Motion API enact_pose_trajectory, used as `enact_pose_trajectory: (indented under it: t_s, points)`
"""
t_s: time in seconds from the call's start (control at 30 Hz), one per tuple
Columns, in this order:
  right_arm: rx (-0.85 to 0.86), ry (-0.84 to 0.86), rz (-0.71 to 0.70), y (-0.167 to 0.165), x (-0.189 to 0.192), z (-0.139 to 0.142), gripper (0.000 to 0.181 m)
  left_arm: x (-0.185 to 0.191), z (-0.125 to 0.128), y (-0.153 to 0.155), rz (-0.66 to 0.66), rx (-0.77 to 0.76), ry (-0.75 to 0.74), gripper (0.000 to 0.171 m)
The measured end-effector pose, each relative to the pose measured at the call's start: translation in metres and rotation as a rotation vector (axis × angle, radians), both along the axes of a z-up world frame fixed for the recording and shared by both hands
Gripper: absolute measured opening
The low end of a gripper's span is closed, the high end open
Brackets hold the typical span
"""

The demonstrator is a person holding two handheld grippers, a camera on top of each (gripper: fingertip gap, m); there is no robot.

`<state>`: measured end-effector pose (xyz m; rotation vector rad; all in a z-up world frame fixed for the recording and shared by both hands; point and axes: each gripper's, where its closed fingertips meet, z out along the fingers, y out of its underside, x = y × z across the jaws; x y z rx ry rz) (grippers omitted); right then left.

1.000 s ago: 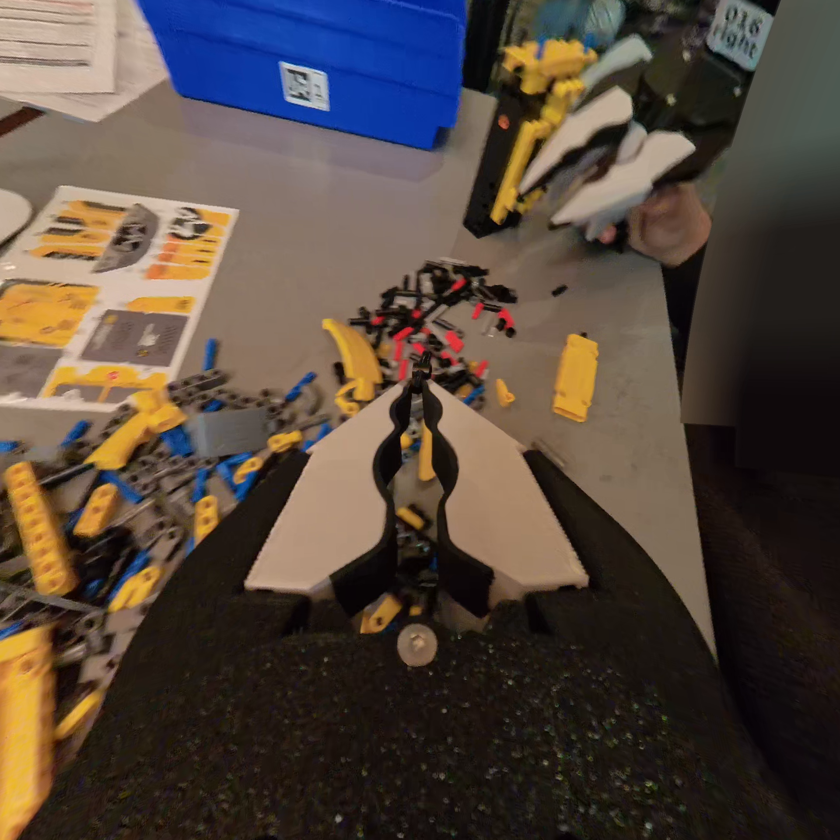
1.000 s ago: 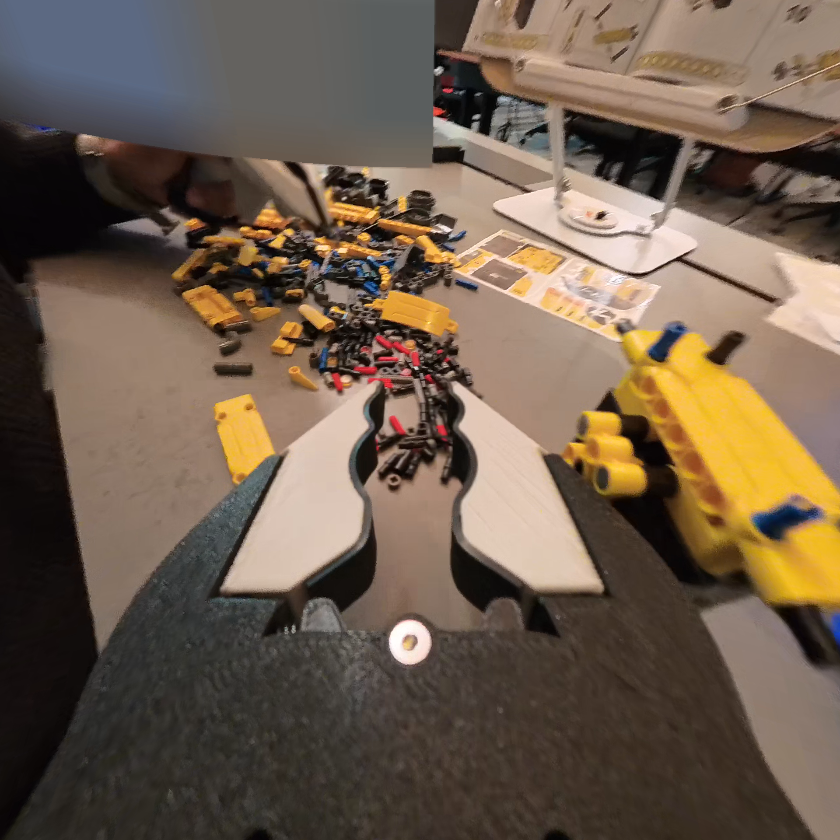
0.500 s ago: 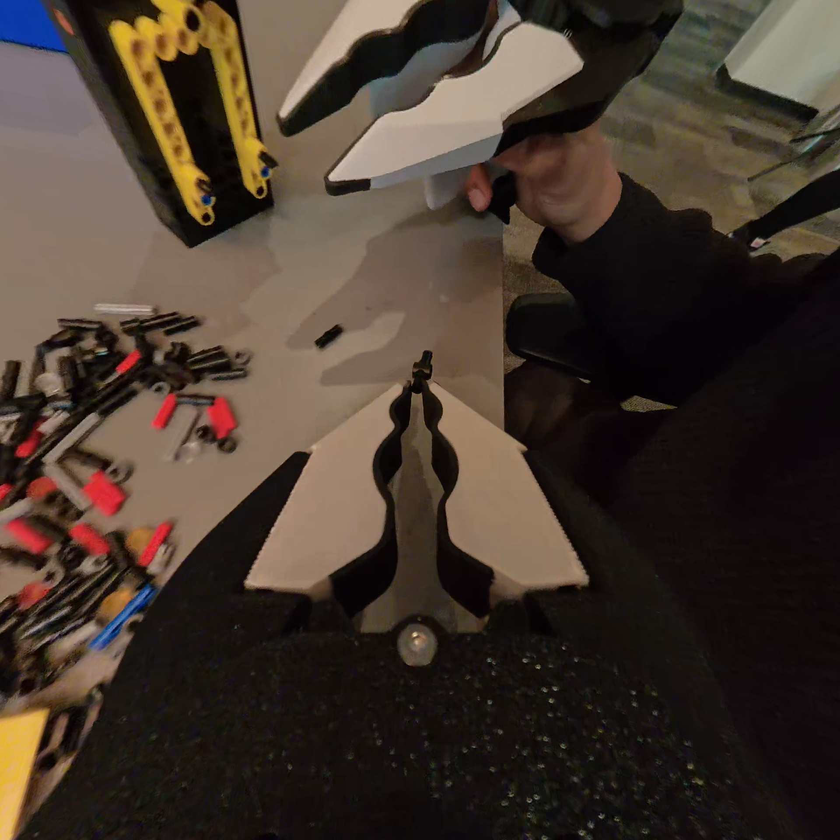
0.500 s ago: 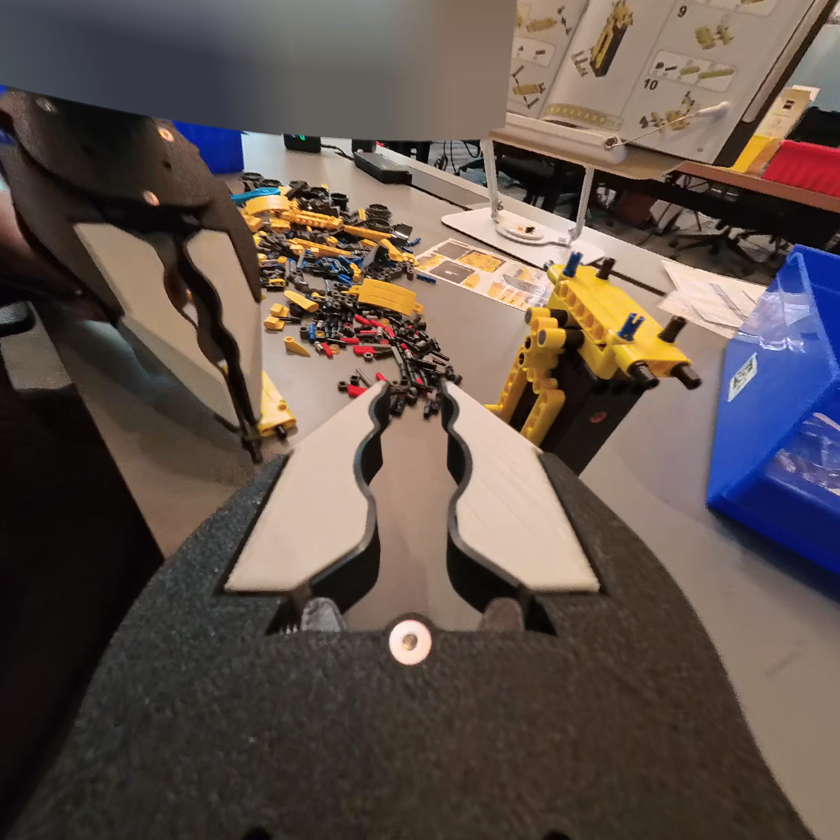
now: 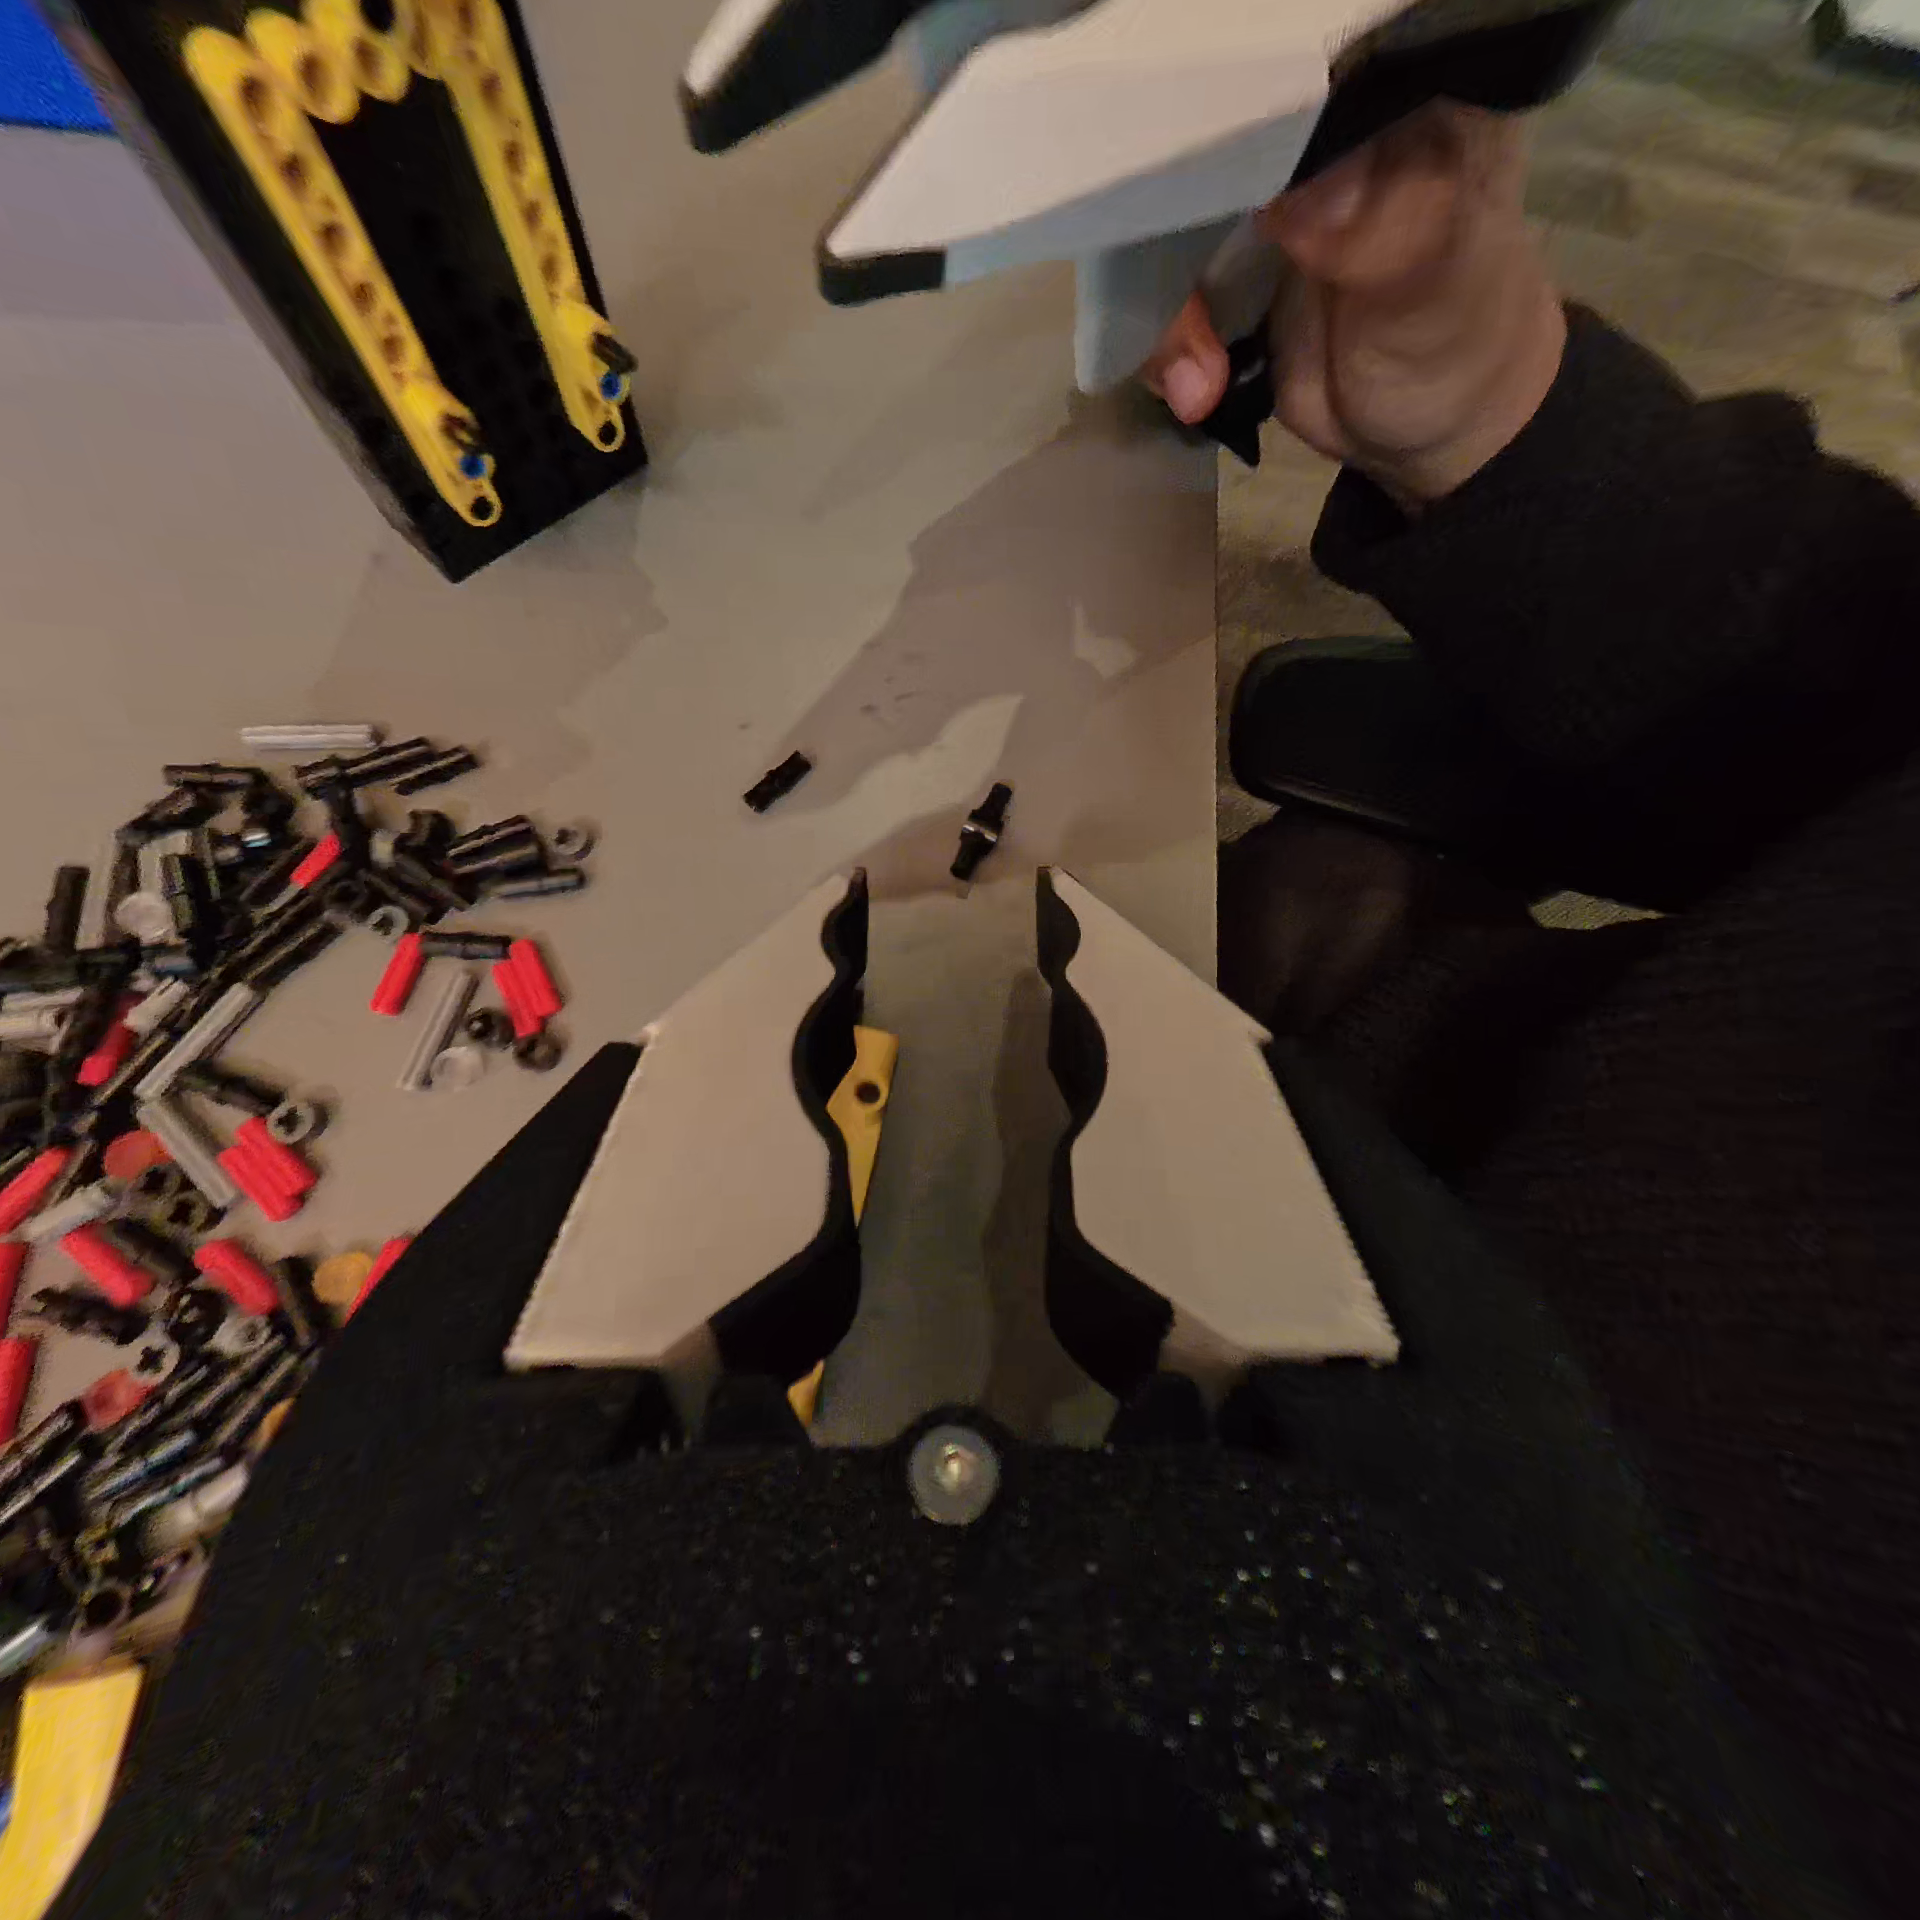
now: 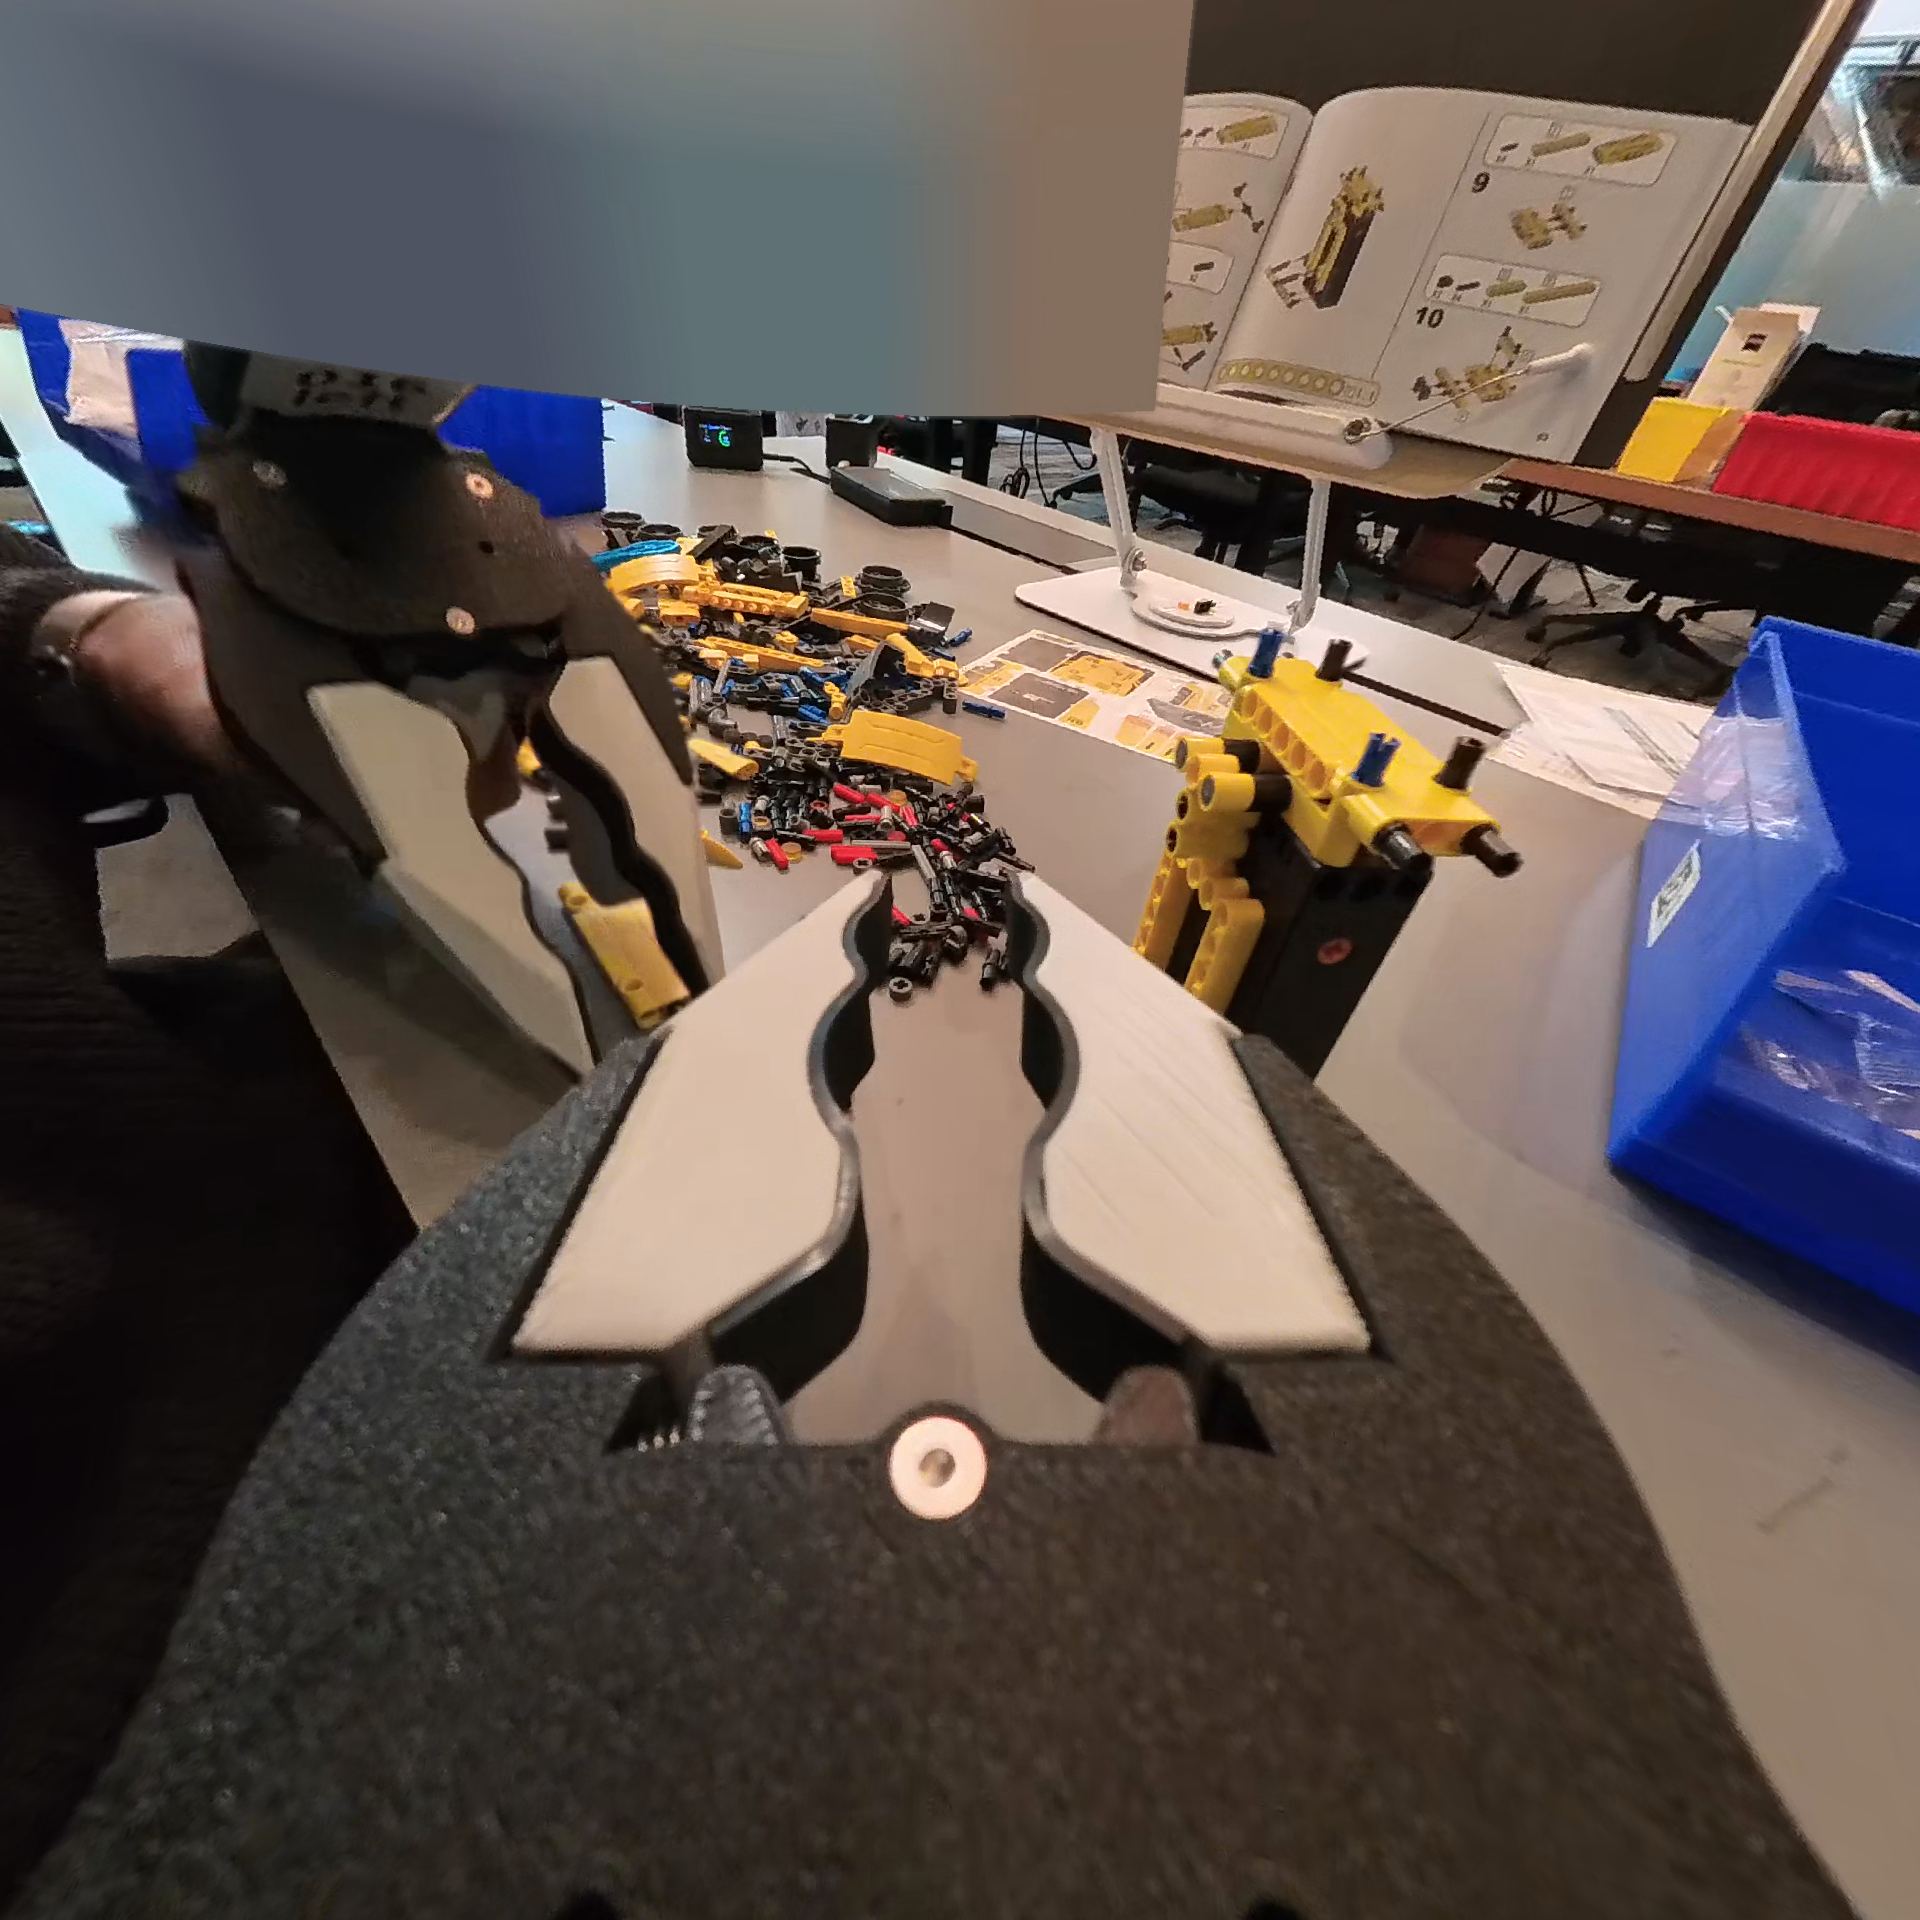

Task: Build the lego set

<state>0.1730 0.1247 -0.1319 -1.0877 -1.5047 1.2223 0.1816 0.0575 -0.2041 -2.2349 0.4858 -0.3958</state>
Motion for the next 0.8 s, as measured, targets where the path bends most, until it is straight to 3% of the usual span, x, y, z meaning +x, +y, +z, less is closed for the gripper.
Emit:
enact_pose_trajectory:
  t_s: [0.13, 0.43, 0.63, 0.8]
  points:
    - [0.004, -0.032, 0.019, -0.006, -0.004, -0.004, 0.021, -0.032, 0.019, -0.01, 0.058, 0.043, -0.074, 0.033]
    - [0.026, -0.031, 0.072, -0.028, -0.031, -0.004, 0.021, -0.159, 0.038, -0.036, 0.34, 0.129, 0.005, 0.032]
    - [0.09, -0.051, 0.063, -0.033, -0.056, -0.009, 0.019, -0.203, 0.045, -0.052, 0.449, 0.186, 0.012, 0.033]
    - [0.028, -0.043, 0.098, -0.036, -0.072, -0.006, 0.018, -0.218, 0.043, -0.063, 0.491, 0.197, -0.069, 0.032]
